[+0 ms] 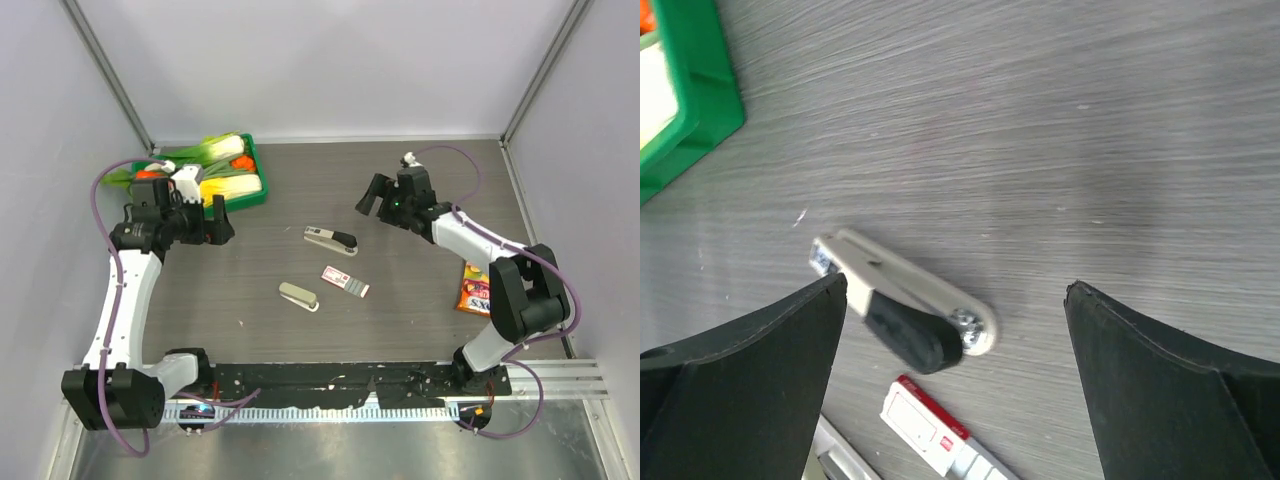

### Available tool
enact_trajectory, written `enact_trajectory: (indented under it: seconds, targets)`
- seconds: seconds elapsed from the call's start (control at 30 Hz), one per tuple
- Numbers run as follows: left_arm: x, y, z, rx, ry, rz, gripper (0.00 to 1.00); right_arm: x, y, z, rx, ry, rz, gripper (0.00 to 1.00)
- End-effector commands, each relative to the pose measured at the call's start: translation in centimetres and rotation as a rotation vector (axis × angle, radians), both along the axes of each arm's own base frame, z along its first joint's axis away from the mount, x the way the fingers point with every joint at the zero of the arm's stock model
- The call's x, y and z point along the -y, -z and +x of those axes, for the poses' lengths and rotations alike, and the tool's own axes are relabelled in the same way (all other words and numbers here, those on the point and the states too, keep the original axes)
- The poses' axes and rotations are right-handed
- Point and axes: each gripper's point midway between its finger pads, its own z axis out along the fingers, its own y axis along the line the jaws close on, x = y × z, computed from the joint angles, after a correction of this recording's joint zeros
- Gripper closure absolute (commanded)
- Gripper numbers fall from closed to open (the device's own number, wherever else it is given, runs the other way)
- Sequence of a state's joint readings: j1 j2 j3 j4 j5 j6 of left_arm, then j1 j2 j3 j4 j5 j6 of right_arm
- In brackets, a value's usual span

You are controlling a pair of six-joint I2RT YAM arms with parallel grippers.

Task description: Unload the staples from the stapler

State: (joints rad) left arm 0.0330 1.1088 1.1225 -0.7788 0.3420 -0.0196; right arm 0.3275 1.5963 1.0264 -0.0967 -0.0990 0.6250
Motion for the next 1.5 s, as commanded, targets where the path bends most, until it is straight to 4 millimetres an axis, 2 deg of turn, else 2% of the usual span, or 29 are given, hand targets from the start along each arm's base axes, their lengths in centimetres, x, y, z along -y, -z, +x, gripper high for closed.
enact_trajectory:
  seconds: [0.0, 0.07, 0.1, 0.13, 0.23, 0.27, 0.33, 0.37, 0.4, 0.43, 0.47, 0.5, 0.53, 0.57, 0.63, 0.67, 0.73, 0.83, 0.87, 0.97, 1.0, 1.07, 1.1, 1.2, 1.33, 1.37, 1.43, 1.47]
  targets:
    - [0.5, -1.2, 0.6, 0.044, 0.031, -0.013, 0.0, -2.6, -5.1, 0.9, 0.162, -0.046, -0.05, 0.05]
    - [0.7, -1.2, 0.7, 0.046, 0.034, -0.026, 0.0, -3.9, -6.8, 0.8, 0.21, -0.073, 0.017, 0.04]
    - [0.7, -1.4, 1.0, 0.055, 0.029, -0.034, 0.0, -4.3, -6.7, 0.3, 0.208, -0.09, 0.045, 0.04]
    - [0.9, -1.5, 1.1, 0.058, 0.033, -0.043, 0.0, -5.0, -8.0, 0.6, 0.248, -0.093, 0.106, 0.05]
    - [1.4, -1.8, 1.4, 0.055, 0.056, -0.064, 0.0, -5.9, -8.5, 0.6, 0.236, -0.133, 0.226, 0.05]
    - [1.3, -1.8, 1.4, 0.058, 0.057, -0.055, 0.0, -6.8, -7.9, 0.1, 0.202, -0.193, 0.275, 0.05]
    - [1.2, -1.6, 1.6, 0.055, 0.064, -0.045, 0.0, -6.8, -7.5, 0.6, 0.157, -0.212, 0.35, 0.15]
    - [1.2, -1.4, 1.5, 0.047, 0.07, -0.043, 0.0, -7.1, -7.9, 1.1, 0.157, -0.227, 0.333, 0.18]
    - [1.3, -1.3, 1.3, 0.041, 0.073, -0.047, 0.0, -7.8, -7.0, 1.2, 0.152, -0.205, 0.257, 0.21]
    - [1.4, -1.0, 1.2, 0.043, 0.099, -0.033, 0.0, -7.6, -5.3, 0.2, 0.103, -0.196, 0.141, 0.22]
    - [1.5, -0.9, 1.1, 0.039, 0.111, -0.031, 0.0, -7.8, -5.9, 0.3, 0.168, -0.225, 0.018, 0.24]
    - [1.7, -0.7, 0.8, 0.035, 0.128, -0.033, 0.0, -6.8, -6.0, 0.6, 0.216, -0.145, -0.115, 0.28]
    - [1.7, -0.5, 0.8, 0.031, 0.134, -0.032, 0.0, -8.4, -6.2, -0.6, 0.251, -0.181, -0.156, 0.29]
    - [1.7, -0.3, 0.7, 0.029, 0.141, -0.029, 0.0, -8.3, -5.3, -1.4, 0.271, -0.193, -0.21, 0.3]
    - [1.6, 0.3, 0.7, 0.021, 0.152, -0.017, 0.0, -9.4, -7.0, -1.8, 0.37, -0.196, -0.179, 0.29]
    - [1.6, 0.6, 0.6, 0.008, 0.154, -0.016, 0.0, -9.1, -5.8, -2.5, 0.362, -0.203, -0.184, 0.28]
    - [1.7, 1.1, 0.5, -0.005, 0.166, -0.012, 0.0, -9.5, -6.7, -3.1, 0.409, -0.223, -0.167, 0.25]
    - [1.9, 1.9, 0.2, -0.026, 0.196, -0.01, 0.0, -10.8, -6.4, -5.1, 0.452, -0.317, -0.246, 0.23]
    - [2.0, 2.2, 0.2, -0.033, 0.203, -0.008, 0.0, -12.0, -6.2, -6.6, 0.466, -0.367, -0.269, 0.23]
    - [2.8, 3.3, -0.3, -0.054, 0.257, 0.027, 0.0, -13.0, -4.9, -8.9, 0.489, -0.458, -0.376, 0.21]
    - [3.1, 3.6, -0.5, -0.058, 0.276, 0.036, 0.0, -14.0, -4.4, -10.4, 0.495, -0.507, -0.38, 0.21]
    - [3.7, 4.1, -0.9, -0.07, 0.313, 0.06, 0.0, -14.3, -2.5, -12.3, 0.485, -0.562, -0.408, 0.21]
    - [3.7, 4.3, -1.1, -0.078, 0.32, 0.063, 0.0, -15.2, -2.4, -13.5, 0.498, -0.596, -0.393, 0.21]
    - [4.0, 4.7, -1.4, -0.089, 0.34, 0.061, 0.0, -16.0, -1.2, -15.7, 0.503, -0.658, -0.385, 0.2]
    - [4.1, 5.2, -1.8, -0.114, 0.348, 0.056, 0.0, -17.0, -0.4, -17.0, 0.498, -0.717, -0.414, 0.2]
    - [4.1, 5.4, -2.0, -0.124, 0.348, 0.05, 0.0, -17.5, -0.8, -16.8, 0.509, -0.725, -0.425, 0.2]
    - [4.4, 5.3, -2.3, -0.125, 0.36, 0.036, 0.0, -17.8, 0.2, -16.9, 0.485, -0.751, -0.466, 0.2]
    - [4.4, 5.5, -2.5, -0.13, 0.362, 0.034, 0.0, -18.2, -0.1, -16.8, 0.49, -0.758, -0.468, 0.2]
